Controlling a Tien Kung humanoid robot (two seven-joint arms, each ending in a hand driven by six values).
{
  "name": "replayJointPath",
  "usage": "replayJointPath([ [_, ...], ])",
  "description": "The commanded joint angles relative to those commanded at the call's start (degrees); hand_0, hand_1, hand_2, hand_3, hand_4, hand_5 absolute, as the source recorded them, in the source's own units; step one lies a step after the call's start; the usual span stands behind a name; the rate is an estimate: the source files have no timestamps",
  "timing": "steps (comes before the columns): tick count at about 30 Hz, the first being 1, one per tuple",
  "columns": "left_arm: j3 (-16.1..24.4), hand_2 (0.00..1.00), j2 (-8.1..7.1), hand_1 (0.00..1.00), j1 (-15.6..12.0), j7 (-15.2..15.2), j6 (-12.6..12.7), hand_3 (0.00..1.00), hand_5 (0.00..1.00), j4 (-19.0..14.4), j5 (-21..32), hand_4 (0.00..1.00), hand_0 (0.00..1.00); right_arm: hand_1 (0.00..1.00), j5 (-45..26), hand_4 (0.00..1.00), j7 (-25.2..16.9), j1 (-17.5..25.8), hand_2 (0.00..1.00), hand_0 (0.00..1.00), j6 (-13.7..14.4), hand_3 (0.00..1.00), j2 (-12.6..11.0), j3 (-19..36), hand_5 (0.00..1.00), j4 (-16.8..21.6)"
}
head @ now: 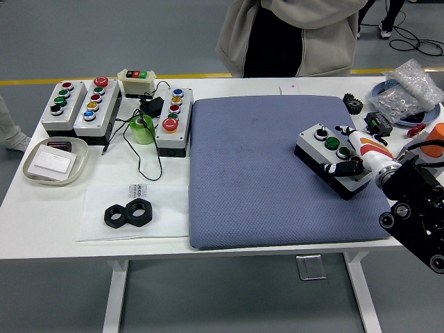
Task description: Pick up the button,place it on the desk,press the button,press the button
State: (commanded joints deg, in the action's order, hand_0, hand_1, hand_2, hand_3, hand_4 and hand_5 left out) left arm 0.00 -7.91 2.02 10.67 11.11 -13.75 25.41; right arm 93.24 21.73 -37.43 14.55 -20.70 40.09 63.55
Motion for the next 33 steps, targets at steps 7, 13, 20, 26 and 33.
replayJointPath([
  [7,0.0,0.920,-0.02,0.855,0.1,0.1,0.0,0.840,0.998,0.0,0.2,0.653,0.730,0.770,0.3,0.862,0.7,-0.9,0.840,0.890,-0.4,0.894,0.2,-0.7,0.210,-0.7],
  [13,0.0,0.919,-0.05,0.855,0.1,0.1,0.1,0.840,0.998,0.0,0.2,0.652,0.730,0.683,0.5,0.836,1.1,-1.4,0.743,0.802,-0.4,0.845,0.1,-1.6,0.130,-1.4],
  [20,0.0,0.919,-0.07,0.855,0.2,0.2,0.1,0.839,0.998,0.0,0.3,0.652,0.729,0.565,0.7,0.802,1.3,-1.6,0.607,0.620,-0.3,0.777,-0.2,-2.1,0.084,-2.1],
  [26,0.0,0.919,-0.06,0.855,0.2,0.2,0.1,0.839,0.998,0.0,0.3,0.652,0.729,0.509,0.9,0.780,1.3,-1.8,0.555,0.497,0.0,0.753,-0.3,-2.2,0.068,-2.2],
  [33,0.4,0.919,-0.05,0.855,0.7,0.2,0.1,0.839,0.998,0.0,0.2,0.653,0.728,0.499,0.0,0.748,-0.1,-2.8,0.539,0.493,-1.0,0.747,-1.3,-3.4,0.050,-1.8],
])
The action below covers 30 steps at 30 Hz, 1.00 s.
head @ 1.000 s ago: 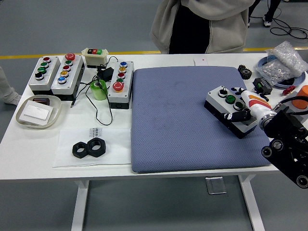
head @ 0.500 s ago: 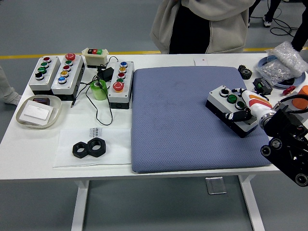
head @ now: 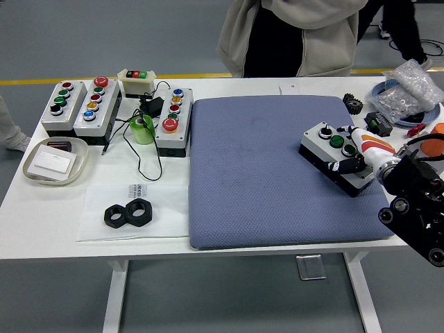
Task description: Pick up the button,place it on the desk,press the button,press the button
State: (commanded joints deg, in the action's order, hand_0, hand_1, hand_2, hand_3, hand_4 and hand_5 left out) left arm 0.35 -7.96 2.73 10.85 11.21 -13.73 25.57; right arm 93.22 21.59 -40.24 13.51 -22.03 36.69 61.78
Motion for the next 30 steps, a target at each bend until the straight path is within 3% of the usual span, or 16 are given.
replayJointPath([
  [10,0.5,0.919,-0.03,0.854,0.3,0.0,0.0,0.839,0.998,0.0,-0.3,0.653,0.728,0.513,-1.8,0.744,-11.2,-2.5,0.541,0.533,-7.8,0.743,-3.0,-3.7,0.031,-0.5],
  [12,0.4,0.920,-0.04,0.854,0.3,0.0,0.0,0.839,0.998,0.0,-0.2,0.653,0.729,0.530,-1.2,0.751,-13.6,-3.1,0.545,0.582,-9.0,0.744,-3.4,-4.3,0.035,-0.7],
  [19,0.2,0.920,0.01,0.854,0.3,0.0,0.0,0.839,0.998,0.1,0.0,0.653,0.729,0.563,3.4,0.761,-21.2,-5.0,0.559,0.633,-12.1,0.743,-4.8,-6.4,0.014,-1.3],
  [28,0.1,0.920,0.00,0.854,0.5,0.0,0.1,0.839,0.998,0.1,0.1,0.653,0.731,0.587,5.4,0.767,-26.3,-7.6,0.574,0.686,-15.4,0.746,-5.8,-8.6,0.008,-3.6],
  [29,0.1,0.920,0.00,0.854,0.5,0.0,0.1,0.839,0.998,0.1,0.1,0.654,0.731,0.654,5.4,0.756,-26.5,-7.7,0.636,0.806,-15.5,0.768,-5.8,-8.7,0.002,-3.7],
  [30,-0.1,0.920,0.01,0.854,0.5,0.0,0.0,0.839,0.998,0.1,0.3,0.654,0.731,0.654,5.0,0.756,-27.4,-8.1,0.636,0.806,-15.7,0.768,-5.9,-9.3,0.002,-4.3],
])
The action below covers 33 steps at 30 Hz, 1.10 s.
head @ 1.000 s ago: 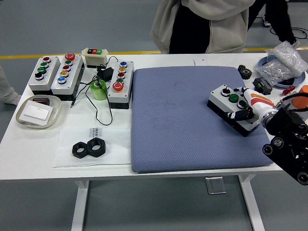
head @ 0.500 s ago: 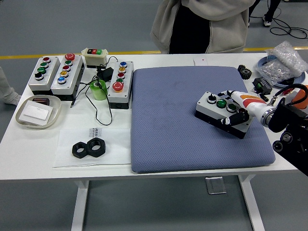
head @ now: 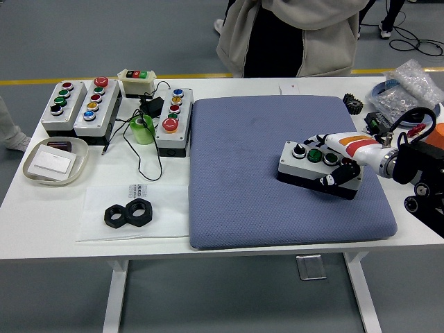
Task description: Pick up the button,place it on the desk,press the button,press the button
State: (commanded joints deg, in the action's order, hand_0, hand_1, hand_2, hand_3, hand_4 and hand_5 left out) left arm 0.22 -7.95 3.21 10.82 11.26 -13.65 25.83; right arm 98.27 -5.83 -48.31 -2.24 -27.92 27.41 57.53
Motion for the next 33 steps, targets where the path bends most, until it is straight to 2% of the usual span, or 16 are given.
replayJointPath([
  [4,-0.2,0.920,0.05,0.854,-0.1,0.0,0.0,0.839,0.998,0.0,0.2,0.654,0.731,0.654,-0.1,0.756,-2.5,-0.9,0.636,0.806,0.3,0.768,-0.2,-1.3,0.002,-1.1],
  [5,-0.2,0.920,0.05,0.854,-0.1,-0.1,0.0,0.839,0.998,0.0,0.1,0.654,0.734,0.685,0.0,0.749,-3.0,-1.0,0.655,0.848,0.4,0.773,-0.2,-1.5,0.002,-1.2],
  [10,-0.2,0.920,0.06,0.854,-0.2,-0.1,0.1,0.839,0.998,0.1,0.0,0.654,0.734,0.685,0.6,0.749,-5.5,-2.3,0.655,0.848,1.8,0.773,-1.3,-3.9,0.002,-1.3],
  [18,0.0,0.920,0.03,0.855,-0.3,-0.3,0.2,0.839,0.998,0.1,-0.5,0.653,0.737,0.690,2.3,0.746,-7.5,-4.5,0.665,0.867,3.2,0.776,-2.6,-8.6,0.002,-0.7],
  [27,-0.2,0.921,-0.06,0.855,-0.1,-0.1,0.2,0.839,0.998,0.2,-0.1,0.652,0.738,0.694,3.5,0.738,-10.6,-5.8,0.664,0.871,7.4,0.779,-3.8,-11.9,0.002,0.1],
  [33,-0.2,0.921,-0.05,0.855,0.1,-0.1,0.2,0.839,0.998,0.2,0.1,0.652,0.740,0.680,3.5,0.740,-10.9,-6.1,0.657,0.870,7.4,0.780,-4.1,-12.7,0.002,0.5],
])
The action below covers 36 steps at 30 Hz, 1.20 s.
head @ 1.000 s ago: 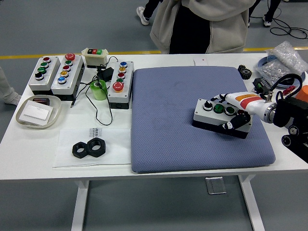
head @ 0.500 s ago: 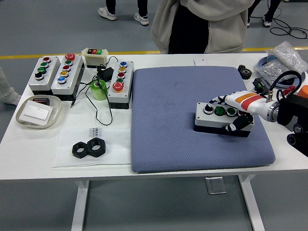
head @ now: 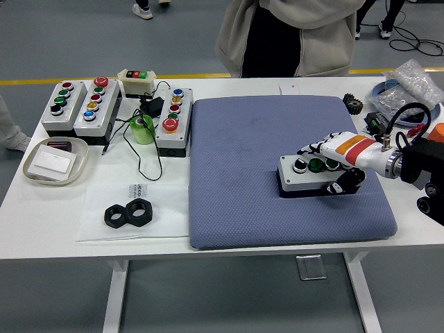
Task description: Pick up the button,place it on the desk,press the button,press the button
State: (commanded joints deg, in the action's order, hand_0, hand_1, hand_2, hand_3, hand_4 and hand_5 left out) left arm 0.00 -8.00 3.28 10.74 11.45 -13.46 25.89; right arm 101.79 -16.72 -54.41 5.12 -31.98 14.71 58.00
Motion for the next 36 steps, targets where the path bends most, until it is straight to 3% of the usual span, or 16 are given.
replayJointPath([
  [15,0.0,0.920,-0.01,0.856,0.3,0.0,-0.1,0.839,0.998,-0.1,0.1,0.652,0.741,0.675,-1.5,0.743,1.7,0.1,0.655,0.870,-1.7,0.792,0.7,1.3,0.002,-1.1],
  [25,0.0,0.920,-0.05,0.856,0.3,0.1,-0.1,0.839,0.998,-0.1,0.2,0.652,0.740,0.680,-1.1,0.743,3.1,-0.1,0.663,0.872,-4.3,0.808,1.1,1.7,0.002,-1.5],
  [26,0.0,0.920,-0.06,0.857,0.3,0.1,-0.1,0.839,0.998,-0.1,0.2,0.652,0.736,0.800,-1.2,0.778,3.2,-0.1,0.813,0.939,-4.6,0.941,1.1,1.8,0.002,-1.5],
  [31,0.0,0.920,-0.07,0.857,0.4,0.0,-0.1,0.839,0.998,-0.1,0.2,0.652,0.736,0.800,-1.7,0.778,3.6,0.0,0.813,0.939,-5.0,0.941,1.1,2.0,0.002,-1.5],
  [32,0.0,0.920,-0.07,0.857,0.4,0.1,-0.1,0.839,0.998,-0.1,0.2,0.652,0.737,0.843,-1.8,0.854,3.7,0.0,0.898,0.965,-5.1,0.991,1.1,2.1,0.013,-1.5],
  [36,0.0,0.920,-0.06,0.857,0.4,0.1,-0.1,0.839,0.998,-0.1,0.3,0.652,0.737,0.843,-2.1,0.854,4.2,0.0,0.898,0.965,-6.2,0.991,1.2,2.3,0.013,-1.5],
])
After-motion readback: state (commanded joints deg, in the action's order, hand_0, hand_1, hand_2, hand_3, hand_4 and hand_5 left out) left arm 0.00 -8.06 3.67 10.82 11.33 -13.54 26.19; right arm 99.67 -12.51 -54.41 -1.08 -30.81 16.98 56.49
